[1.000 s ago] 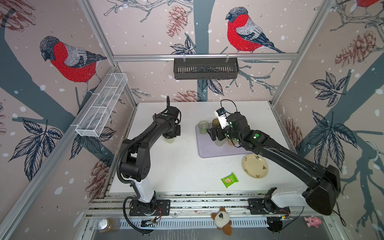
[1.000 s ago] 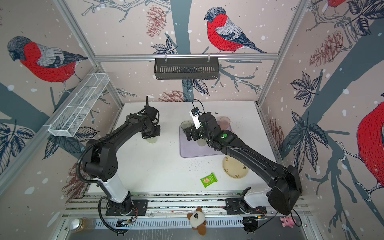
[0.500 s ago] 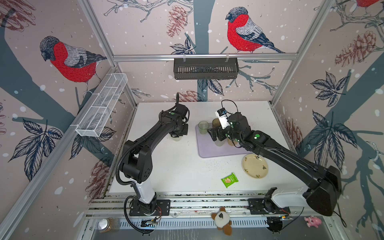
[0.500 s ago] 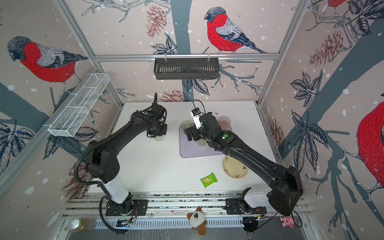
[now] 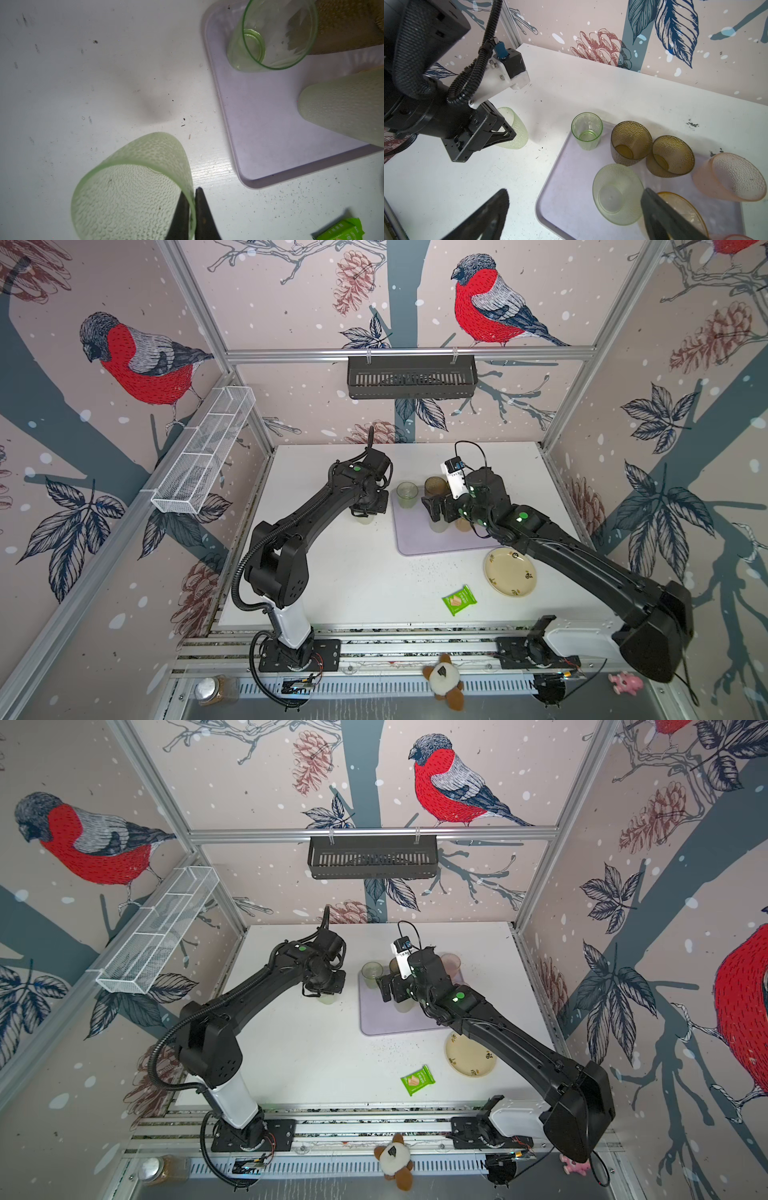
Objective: Place the glasses into the tray
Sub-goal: 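Lift the pale green cup with the left gripper and carry it over the tray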
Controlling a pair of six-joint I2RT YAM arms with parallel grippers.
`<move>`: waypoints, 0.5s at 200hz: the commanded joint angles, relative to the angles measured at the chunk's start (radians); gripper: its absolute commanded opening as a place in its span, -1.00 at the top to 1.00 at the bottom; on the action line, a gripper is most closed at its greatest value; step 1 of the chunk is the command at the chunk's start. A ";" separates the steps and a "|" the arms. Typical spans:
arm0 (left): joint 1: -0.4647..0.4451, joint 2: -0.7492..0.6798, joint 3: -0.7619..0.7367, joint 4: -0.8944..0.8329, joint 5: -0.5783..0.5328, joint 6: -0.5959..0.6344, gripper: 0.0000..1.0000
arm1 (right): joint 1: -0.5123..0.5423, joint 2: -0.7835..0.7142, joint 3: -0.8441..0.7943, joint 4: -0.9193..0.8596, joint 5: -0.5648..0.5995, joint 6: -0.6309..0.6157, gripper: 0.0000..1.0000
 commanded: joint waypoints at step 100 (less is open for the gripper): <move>-0.117 0.096 0.142 -0.046 0.034 -0.032 0.96 | -0.015 -0.066 -0.053 0.016 0.045 0.053 -0.99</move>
